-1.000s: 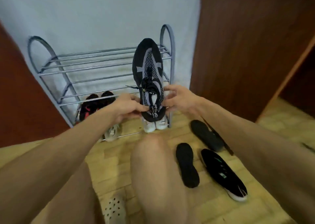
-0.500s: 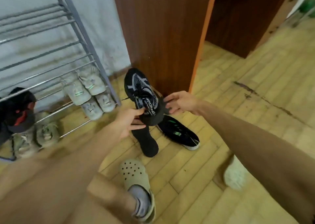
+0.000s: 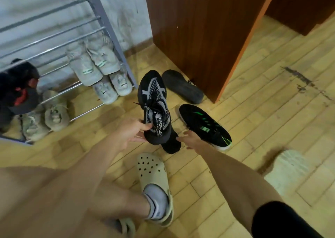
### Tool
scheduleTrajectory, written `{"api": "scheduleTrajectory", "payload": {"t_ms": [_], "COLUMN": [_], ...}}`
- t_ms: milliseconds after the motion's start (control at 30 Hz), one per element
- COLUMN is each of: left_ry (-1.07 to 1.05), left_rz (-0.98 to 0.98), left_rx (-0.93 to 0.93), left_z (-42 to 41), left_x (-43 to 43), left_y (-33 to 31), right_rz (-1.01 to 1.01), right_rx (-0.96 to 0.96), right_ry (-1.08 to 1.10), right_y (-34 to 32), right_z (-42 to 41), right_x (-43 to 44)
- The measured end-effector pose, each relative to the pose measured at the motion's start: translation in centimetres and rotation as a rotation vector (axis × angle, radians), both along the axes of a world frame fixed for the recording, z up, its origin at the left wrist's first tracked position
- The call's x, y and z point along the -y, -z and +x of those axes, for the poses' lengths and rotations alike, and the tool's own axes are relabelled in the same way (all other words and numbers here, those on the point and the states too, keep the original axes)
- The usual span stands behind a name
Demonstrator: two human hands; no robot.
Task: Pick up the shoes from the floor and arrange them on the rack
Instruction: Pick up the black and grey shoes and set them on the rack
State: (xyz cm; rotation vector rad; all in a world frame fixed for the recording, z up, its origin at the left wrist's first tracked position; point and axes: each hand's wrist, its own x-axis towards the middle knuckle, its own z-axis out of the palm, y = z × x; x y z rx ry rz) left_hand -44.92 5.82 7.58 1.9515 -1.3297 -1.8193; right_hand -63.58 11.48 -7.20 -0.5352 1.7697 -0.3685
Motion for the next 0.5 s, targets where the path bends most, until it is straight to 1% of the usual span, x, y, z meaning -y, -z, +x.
{"api": "scheduleTrajectory", "payload": {"t_ms": [67,133,200,233,267,367,433,500], "left_ry": [-0.044,-0.114,-0.180,-0.217,-0.256,-0.328,-0.345,-0.345], "left_rz": [-0.001,0.004,0.003,-0.002,-0.009,-0.075,-0.107,-0.125], "left_rx": [0.027,0.024,-0.003,-0.022,-0.038,-0.026,-0.003,0.007], "left_z": [0.6,0.9,0.8,0.7,0.6,0.6,0.8,0.9], "left_x": [0.3,0.5,0.5,0.5,0.5,0.7,0.8,0.6], "left_y": [0.4,0.8,1.1,1.2,1.4,2.0,2.2,2.2], "right_rz": [0.038,0.043,0.020,-0.016,-0.069,-0.268,-0.376,-0.431], "right_rx": [-0.012,-0.063,-0.057,-0.090,-0.185,-0.622,-0.859,-0.999], "right_ry": [-0.047,-0.089,-0.084,-0.110,-0.175,-0.445,-0.521,-0.555], "right_y": [1.6,2.6,2.6,2.5,2.2,0.7,0.2,0.6], "right_z": [1.9,2.9,3.0,2.8,2.4,1.1,0.3,-0.3], "right_x": [0.4,0.9,1.4,1.6,1.8,1.6,0.7,-0.7]}}
